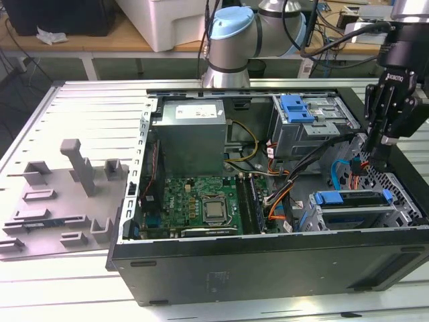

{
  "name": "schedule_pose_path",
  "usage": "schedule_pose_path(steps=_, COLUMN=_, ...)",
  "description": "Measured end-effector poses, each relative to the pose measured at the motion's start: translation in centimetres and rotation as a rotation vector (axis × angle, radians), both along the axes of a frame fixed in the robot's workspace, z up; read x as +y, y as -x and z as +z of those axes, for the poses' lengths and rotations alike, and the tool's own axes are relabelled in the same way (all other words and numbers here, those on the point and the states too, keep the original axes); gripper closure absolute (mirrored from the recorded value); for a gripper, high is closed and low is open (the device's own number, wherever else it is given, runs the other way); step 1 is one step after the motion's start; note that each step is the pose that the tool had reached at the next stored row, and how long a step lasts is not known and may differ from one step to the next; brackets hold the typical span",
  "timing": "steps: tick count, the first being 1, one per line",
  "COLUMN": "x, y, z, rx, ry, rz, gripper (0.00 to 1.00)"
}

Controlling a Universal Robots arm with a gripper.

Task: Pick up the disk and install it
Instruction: 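Insert the first disk wire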

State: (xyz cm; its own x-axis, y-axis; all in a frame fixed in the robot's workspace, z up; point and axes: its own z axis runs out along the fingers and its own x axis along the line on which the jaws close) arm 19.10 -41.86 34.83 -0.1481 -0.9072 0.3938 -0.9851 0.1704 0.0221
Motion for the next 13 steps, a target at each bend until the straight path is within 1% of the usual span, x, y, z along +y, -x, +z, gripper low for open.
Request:
schedule_pose_path(steps=5, x=0.01, y=-0.01, z=-0.01, rx=0.0, ry=0.0014, rz=0.0, gripper=0.66)
schedule_pose_path(steps=6, x=0.01, y=-0.01, z=-0.05, rx=0.0002, ry=0.0041, rz=0.0, gripper=0.66)
schedule_pose_path(steps=11, x=0.0, y=-0.01, z=-0.21, rx=0.0016, ry=0.033, rz=0.0, gripper=0.66)
schedule_pose_path(steps=13, x=0.01, y=-0.01, z=-0.39, rx=0.0016, ry=0.0367, rz=0.0, gripper=0.66)
